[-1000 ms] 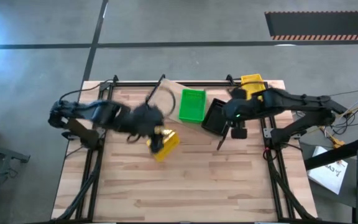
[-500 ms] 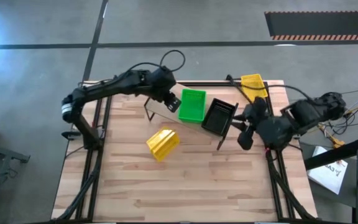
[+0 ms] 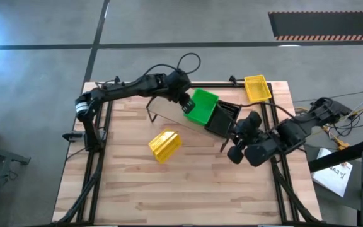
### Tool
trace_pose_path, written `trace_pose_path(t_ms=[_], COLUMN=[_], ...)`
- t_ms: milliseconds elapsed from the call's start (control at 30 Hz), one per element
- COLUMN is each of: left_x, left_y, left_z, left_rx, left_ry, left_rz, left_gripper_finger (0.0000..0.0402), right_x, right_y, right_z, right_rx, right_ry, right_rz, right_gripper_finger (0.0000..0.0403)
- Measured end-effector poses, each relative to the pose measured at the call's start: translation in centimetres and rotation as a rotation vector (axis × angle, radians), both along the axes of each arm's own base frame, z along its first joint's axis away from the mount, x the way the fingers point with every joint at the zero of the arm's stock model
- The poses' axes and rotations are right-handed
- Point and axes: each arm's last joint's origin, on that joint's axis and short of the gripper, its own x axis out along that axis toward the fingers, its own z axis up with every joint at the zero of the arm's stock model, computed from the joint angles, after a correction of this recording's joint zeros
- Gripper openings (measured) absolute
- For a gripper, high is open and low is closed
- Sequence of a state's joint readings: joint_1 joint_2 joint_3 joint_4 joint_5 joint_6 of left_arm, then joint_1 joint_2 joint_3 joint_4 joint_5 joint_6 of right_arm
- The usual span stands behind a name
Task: Stack baskets on shelf by color
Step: Adjust the stacked green bins on the shelf, then put the stacked yellow bins on the shelf
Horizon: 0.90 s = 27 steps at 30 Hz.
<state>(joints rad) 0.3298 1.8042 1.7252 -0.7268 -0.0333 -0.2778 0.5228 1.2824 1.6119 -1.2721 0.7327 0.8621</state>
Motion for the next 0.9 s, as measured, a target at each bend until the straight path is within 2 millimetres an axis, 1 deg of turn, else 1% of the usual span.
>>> trace_pose_path(t_ms=[133,233,300,433,533,600,667,767,833,900], left_x=[0.1,-0.2,-0.8,-2.4,-4.2,-5.5,-7.2,-9.6,-10.9,-12.0], left_y=[0.0,-0.1,-0.2,-0.8,-2.0,-3.3,-5.0,-8.6,-11.3,-14.0], left_z=[-0.1,0.0,0.6,2.8,4.2,5.2,6.3,7.4,7.5,7.3], left_rx=[0.021,0.019,0.02,0.034,0.028,0.022,0.035,0.063,0.068,0.051], left_ry=[0.002,0.014,0.011,-0.023,-0.006,0.014,0.04,0.069,0.098,0.09], left_rz=[-0.051,-0.058,-0.055,-0.057,-0.071,-0.097,-0.152,-0.208,-0.209,-0.185], left_gripper_finger=[0.0001,0.0001,0.0001,0.0001,0.0001,0.0001,0.0001,0.0001,0.0001,0.0001], right_x=[0.4,0.3,0.3,0.3,0.5,0.6,1.0,1.4,1.8,2.0], right_y=[0.3,0.5,0.6,0.6,0.7,0.8,1.0,1.2,1.5,1.7], right_z=[-0.4,-0.4,-0.4,-0.4,-0.5,-0.7,-1.0,-1.5,-1.9,-2.1], right_rx=[0.028,0.054,0.058,0.066,0.055,0.051,0.044,0.026,0.018,0.011], right_ry=[-0.005,-0.018,-0.021,-0.025,-0.022,-0.015,-0.004,0.018,0.03,0.04], right_rz=[-0.025,-0.041,-0.043,-0.053,-0.057,-0.057,-0.057,-0.05,-0.05,-0.048], right_gripper_finger=[0.0043,0.0043,0.0043,0.0043,0.0043,0.0043,0.0043,0.0043,0.0043,0.0043])
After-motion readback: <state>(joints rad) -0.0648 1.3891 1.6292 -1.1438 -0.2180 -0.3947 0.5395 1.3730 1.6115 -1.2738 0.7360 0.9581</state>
